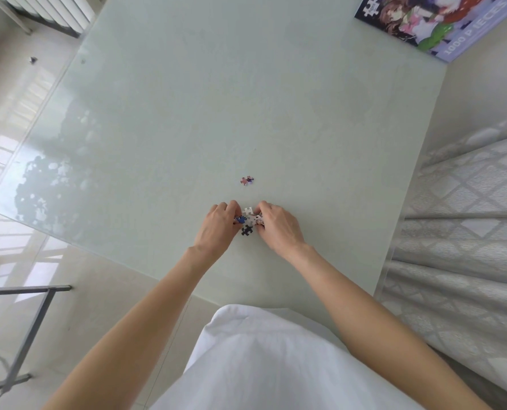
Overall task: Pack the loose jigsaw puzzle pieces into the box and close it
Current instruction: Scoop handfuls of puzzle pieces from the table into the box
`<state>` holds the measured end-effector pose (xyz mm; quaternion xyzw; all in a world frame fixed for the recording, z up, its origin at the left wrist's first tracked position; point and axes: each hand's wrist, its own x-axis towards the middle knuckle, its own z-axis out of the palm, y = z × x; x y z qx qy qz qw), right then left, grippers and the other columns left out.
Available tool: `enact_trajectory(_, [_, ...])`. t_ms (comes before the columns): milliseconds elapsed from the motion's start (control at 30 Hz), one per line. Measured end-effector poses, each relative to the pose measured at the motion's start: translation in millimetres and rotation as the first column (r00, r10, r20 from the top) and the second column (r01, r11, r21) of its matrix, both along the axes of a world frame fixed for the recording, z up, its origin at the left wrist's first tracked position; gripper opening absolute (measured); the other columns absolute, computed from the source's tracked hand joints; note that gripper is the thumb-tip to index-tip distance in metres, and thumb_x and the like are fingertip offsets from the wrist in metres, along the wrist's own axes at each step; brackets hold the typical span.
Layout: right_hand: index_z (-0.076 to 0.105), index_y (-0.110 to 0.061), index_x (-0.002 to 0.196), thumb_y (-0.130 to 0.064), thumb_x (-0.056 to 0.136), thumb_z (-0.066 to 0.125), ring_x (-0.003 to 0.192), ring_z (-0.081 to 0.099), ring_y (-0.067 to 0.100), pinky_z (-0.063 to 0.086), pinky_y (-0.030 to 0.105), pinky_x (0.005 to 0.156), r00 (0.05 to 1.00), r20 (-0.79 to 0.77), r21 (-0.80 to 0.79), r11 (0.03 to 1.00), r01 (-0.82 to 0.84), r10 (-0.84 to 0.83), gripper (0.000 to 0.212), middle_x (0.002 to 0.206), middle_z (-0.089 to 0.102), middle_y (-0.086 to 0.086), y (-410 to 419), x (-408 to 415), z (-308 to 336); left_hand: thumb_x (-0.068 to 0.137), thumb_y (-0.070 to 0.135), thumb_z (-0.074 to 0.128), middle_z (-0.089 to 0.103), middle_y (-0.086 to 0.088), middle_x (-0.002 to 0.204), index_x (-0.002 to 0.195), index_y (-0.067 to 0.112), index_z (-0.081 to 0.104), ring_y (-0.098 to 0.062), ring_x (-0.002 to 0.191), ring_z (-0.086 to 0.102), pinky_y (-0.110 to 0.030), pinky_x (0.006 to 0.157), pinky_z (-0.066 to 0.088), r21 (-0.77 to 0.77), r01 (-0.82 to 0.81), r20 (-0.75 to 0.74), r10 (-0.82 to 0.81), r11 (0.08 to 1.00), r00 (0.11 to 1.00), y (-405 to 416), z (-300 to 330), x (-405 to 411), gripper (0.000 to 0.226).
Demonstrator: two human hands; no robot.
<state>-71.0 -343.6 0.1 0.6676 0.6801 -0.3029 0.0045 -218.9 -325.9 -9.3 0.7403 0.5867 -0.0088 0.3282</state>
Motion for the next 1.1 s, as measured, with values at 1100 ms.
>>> enact_trajectory(1100, [0.057, -0.003, 0.1, -0.009, 0.088, 0.056, 0.094, 0.052, 0.029, 0.037, 0.031, 0.065, 0.996, -0.052, -0.007, 0.997, -0.073, 0.073, 0.014, 0.103, 0.053, 0.012, -9, 19, -8, 0.087, 0.015, 0.06, 0.059, -0.01, 0.099, 0.103, 0.006, 0.054, -0.027, 0.094, 0.053, -0.035, 0.075, 0.044, -0.062, 0.014, -0.032, -0.016, 0.998, 0.999, -20, 7, 9, 0.019])
